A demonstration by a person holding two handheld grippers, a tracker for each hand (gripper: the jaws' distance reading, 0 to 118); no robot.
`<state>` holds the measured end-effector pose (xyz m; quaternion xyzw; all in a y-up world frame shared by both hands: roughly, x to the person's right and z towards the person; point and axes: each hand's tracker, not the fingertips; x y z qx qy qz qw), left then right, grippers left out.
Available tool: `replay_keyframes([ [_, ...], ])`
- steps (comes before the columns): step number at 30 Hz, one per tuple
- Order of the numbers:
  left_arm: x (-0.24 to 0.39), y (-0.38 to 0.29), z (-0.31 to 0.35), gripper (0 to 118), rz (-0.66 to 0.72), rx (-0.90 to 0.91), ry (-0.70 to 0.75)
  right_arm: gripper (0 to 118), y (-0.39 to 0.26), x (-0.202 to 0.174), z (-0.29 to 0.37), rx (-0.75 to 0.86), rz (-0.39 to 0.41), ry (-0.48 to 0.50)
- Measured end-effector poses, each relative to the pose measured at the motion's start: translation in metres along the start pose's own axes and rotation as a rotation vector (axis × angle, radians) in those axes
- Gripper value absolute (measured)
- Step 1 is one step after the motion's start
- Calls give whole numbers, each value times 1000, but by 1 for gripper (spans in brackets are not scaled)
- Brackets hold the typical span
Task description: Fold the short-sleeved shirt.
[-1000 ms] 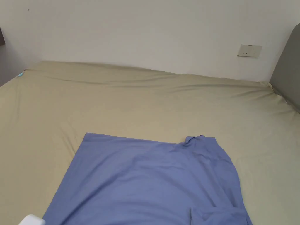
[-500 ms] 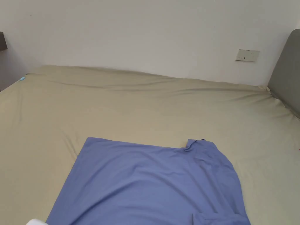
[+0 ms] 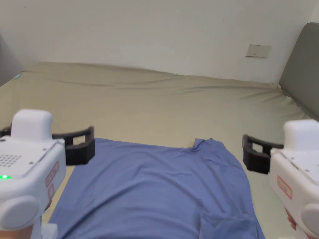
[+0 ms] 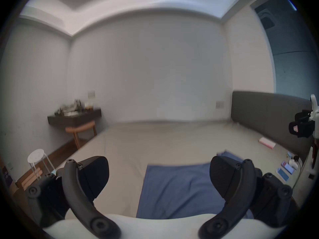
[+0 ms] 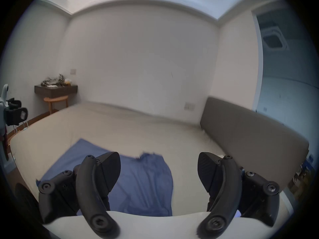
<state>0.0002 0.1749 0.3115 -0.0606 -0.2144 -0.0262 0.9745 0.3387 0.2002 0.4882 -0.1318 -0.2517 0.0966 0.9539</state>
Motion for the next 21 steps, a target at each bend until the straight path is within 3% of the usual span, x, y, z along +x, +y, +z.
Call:
replay_keyframes([
  [2,15,15,10,106,-18,56,4,92,16,-15,13,67,5,23],
  [3,23,21,15,94,-34,85,5,86,21,-23,19,93,18,19],
  [4,31,24,18,69,-50,105,12,66,23,-30,22,110,32,25],
  [6,42,27,24,28,-78,118,24,15,24,-44,29,139,46,24],
  [7,47,27,24,16,-90,123,22,4,23,-50,32,155,42,22],
  [9,53,26,28,12,-96,135,25,2,18,-58,32,157,70,26],
  [10,56,25,30,0,-101,144,25,2,15,-63,32,154,82,36],
  [14,59,22,32,0,-157,146,35,2,5,-71,28,123,114,63],
  [21,50,13,26,0,-166,100,20,2,-2,-66,19,91,92,67],
])
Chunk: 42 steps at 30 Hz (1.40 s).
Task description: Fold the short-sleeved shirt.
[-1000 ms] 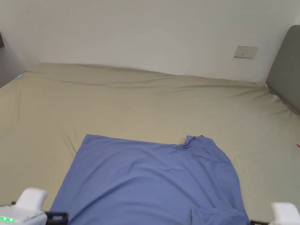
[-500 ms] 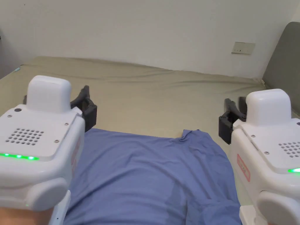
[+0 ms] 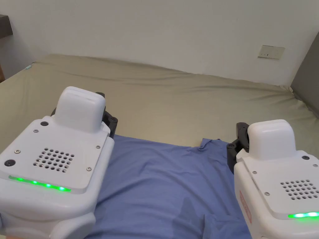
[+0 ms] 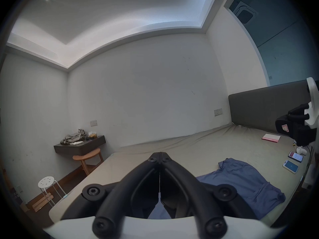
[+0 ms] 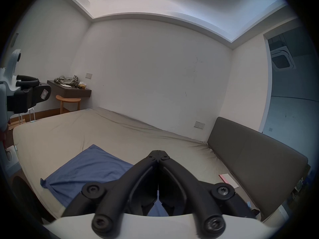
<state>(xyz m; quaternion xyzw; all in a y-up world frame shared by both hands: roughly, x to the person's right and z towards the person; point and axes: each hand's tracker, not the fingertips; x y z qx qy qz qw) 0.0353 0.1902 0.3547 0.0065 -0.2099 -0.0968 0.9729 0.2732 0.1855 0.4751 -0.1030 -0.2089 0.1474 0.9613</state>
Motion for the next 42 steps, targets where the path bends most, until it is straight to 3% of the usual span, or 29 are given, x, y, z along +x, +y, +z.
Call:
replay_keyframes([
  [5,-12,-39,-15,0,23,-137,-10,2,-11,4,-8,-41,4,2],
  [10,-32,-121,-31,0,63,-385,-15,2,-32,8,-19,-109,12,9],
  [13,-47,-178,-40,9,72,-588,-16,2,-47,11,-26,-158,14,13],
  [14,-51,-195,-39,20,88,-643,-8,2,-52,12,-28,-175,11,17],
  [15,-55,-211,-38,41,103,-687,7,2,-56,13,-29,-192,8,17],
  [16,-58,-226,-37,82,108,-736,16,2,-60,14,-31,-205,7,16],
  [17,-61,-241,-36,107,110,-789,23,2,-64,15,-33,-220,6,14],
  [18,-63,-255,-33,118,104,-836,28,2,-67,16,-35,-234,4,10],
  [23,-70,-294,-21,115,88,-948,106,2,-78,24,-39,-282,-22,-8],
  [25,-78,-301,-21,107,134,-965,119,2,-80,26,-40,-294,-32,-16],
  [29,-82,-308,-22,76,173,-972,103,2,-82,28,-39,-306,-38,-31],
  [33,-70,-306,-26,16,194,-963,-3,2,-81,26,-37,-314,-35,-35],
  [34,-65,-302,-25,11,196,-962,-19,2,-81,25,-36,-315,-33,-37],
  [42,-61,-272,-20,7,214,-876,-6,5,-107,46,-34,-434,-73,-72],
])
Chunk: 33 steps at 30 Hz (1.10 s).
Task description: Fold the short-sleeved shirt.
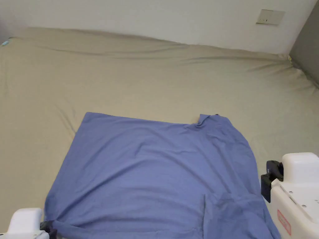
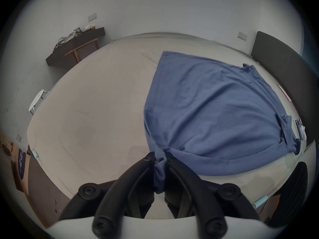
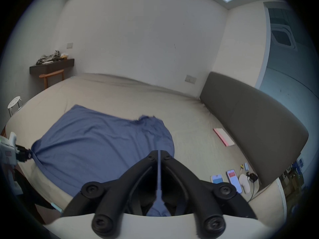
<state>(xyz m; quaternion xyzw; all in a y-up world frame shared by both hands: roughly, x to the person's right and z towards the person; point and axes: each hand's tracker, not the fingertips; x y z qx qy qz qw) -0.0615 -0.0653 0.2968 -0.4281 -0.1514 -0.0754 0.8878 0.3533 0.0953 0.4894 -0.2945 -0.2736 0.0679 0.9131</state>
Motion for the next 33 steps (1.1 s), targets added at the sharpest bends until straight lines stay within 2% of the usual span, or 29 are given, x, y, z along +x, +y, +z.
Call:
replay_keyframes([
  [1,0,2,5,7,-6,15,2,22,-9,4,-5,-31,-9,-1],
  [3,0,7,13,7,-14,31,2,75,-31,13,-18,-136,-15,25],
  [4,0,9,14,7,-16,31,-1,94,-45,16,-26,-203,-26,57],
  [5,0,10,16,7,-18,32,-4,95,-60,20,-33,-255,-36,71],
  [12,8,10,26,7,-35,17,10,95,-160,35,-74,-583,-86,27],
  [16,12,8,25,7,-43,-10,22,95,-178,37,-83,-592,-111,35],
  [18,14,7,24,7,-44,-19,28,84,-176,35,-86,-594,-123,54],
  [21,15,6,22,7,-45,-35,36,37,-173,32,-90,-587,-131,98],
  [23,17,4,21,7,-46,-42,36,26,-171,29,-90,-569,-158,155],
  [25,13,-1,13,7,-54,-50,44,14,-171,24,-92,-555,-128,151],
  [26,13,-2,13,7,-54,-51,44,13,-171,23,-92,-547,-105,142],
  [28,11,-2,13,7,-41,-49,42,12,-171,26,-88,-519,-114,145],
  [33,2,4,26,7,38,36,-34,12,-150,41,-68,-367,-203,156],
])
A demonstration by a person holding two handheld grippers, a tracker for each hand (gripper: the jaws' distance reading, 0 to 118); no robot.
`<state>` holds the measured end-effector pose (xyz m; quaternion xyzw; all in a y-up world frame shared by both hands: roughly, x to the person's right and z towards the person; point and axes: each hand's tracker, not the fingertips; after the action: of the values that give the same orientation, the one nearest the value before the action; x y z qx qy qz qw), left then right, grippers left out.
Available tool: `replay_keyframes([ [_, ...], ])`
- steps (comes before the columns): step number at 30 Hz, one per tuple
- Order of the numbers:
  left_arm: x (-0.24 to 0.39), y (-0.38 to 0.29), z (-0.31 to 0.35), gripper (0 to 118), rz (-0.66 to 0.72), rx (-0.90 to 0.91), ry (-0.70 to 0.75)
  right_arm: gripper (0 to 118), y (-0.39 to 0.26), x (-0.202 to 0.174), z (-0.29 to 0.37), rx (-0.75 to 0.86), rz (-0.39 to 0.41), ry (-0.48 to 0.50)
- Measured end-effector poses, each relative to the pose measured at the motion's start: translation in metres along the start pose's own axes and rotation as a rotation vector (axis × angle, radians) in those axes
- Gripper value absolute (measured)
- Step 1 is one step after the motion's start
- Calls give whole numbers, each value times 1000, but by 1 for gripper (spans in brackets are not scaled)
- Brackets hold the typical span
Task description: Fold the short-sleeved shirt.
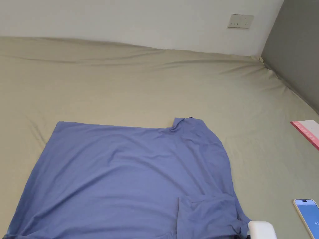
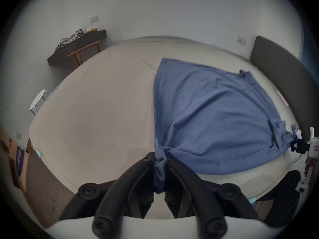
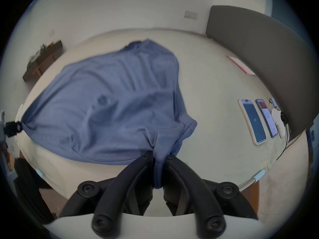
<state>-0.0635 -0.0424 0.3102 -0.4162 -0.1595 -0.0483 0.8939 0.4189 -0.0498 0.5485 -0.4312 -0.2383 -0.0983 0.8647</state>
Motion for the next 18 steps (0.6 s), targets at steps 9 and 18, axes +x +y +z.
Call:
replay_keyframes([
  [9,-5,46,5,7,158,147,-8,12,67,-2,29,194,-83,7],
  [18,8,110,-61,7,205,155,-12,12,126,-14,-45,56,-93,-65],
])
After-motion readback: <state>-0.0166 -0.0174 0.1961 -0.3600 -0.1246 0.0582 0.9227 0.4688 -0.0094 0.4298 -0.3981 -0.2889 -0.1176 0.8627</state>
